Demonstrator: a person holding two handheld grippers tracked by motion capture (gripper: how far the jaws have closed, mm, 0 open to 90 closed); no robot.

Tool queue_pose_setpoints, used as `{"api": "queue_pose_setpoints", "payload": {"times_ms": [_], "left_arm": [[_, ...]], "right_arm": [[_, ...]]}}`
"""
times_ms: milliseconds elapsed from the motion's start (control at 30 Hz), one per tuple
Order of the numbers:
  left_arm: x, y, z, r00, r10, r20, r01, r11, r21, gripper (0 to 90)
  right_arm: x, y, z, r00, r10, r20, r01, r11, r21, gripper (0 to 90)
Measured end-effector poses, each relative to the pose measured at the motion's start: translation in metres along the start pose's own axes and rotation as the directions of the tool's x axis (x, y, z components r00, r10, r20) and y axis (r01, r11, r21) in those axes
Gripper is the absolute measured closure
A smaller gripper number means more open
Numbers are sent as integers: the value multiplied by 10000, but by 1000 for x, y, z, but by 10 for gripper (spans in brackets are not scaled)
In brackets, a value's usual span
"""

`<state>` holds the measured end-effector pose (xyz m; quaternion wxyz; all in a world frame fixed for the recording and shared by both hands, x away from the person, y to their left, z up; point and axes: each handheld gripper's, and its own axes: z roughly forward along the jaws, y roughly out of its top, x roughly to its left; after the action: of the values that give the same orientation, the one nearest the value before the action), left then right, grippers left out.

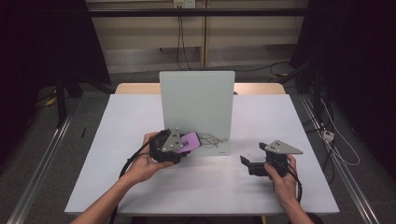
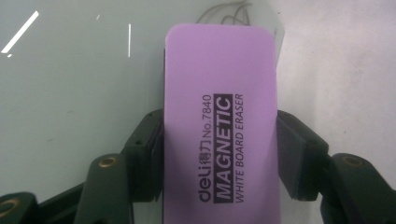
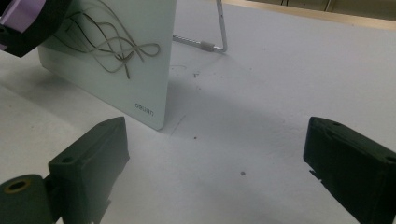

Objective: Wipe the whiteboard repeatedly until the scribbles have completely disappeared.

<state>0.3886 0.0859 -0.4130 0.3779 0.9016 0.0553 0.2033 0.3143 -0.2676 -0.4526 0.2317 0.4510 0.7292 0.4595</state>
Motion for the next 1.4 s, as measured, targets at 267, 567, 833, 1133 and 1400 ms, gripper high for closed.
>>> {"api": "queue_pose_setpoints", "payload": {"times_ms": [267,567,833,1133,1400], "left_arm": [[-4,5,10,9987,-433,260,442,9984,-341,411],[4,6,3,9980,-622,73,626,9949,-797,412],[16,8,-10,9954,-903,-306,860,9889,-1213,412],[-4,5,10,9994,-305,132,313,9977,-603,412],[-19,6,29,9980,42,638,-28,9998,-210,412]], "right_arm": [[0,0,0,10000,26,8,-26,10000,6,67],[-1,0,-1,9999,107,13,-107,9999,-5,67],[0,0,0,10000,18,4,-18,10000,11,67],[0,0,0,10000,27,-12,-27,10000,15,67],[0,0,0,10000,21,-12,-20,10000,16,67]]}}
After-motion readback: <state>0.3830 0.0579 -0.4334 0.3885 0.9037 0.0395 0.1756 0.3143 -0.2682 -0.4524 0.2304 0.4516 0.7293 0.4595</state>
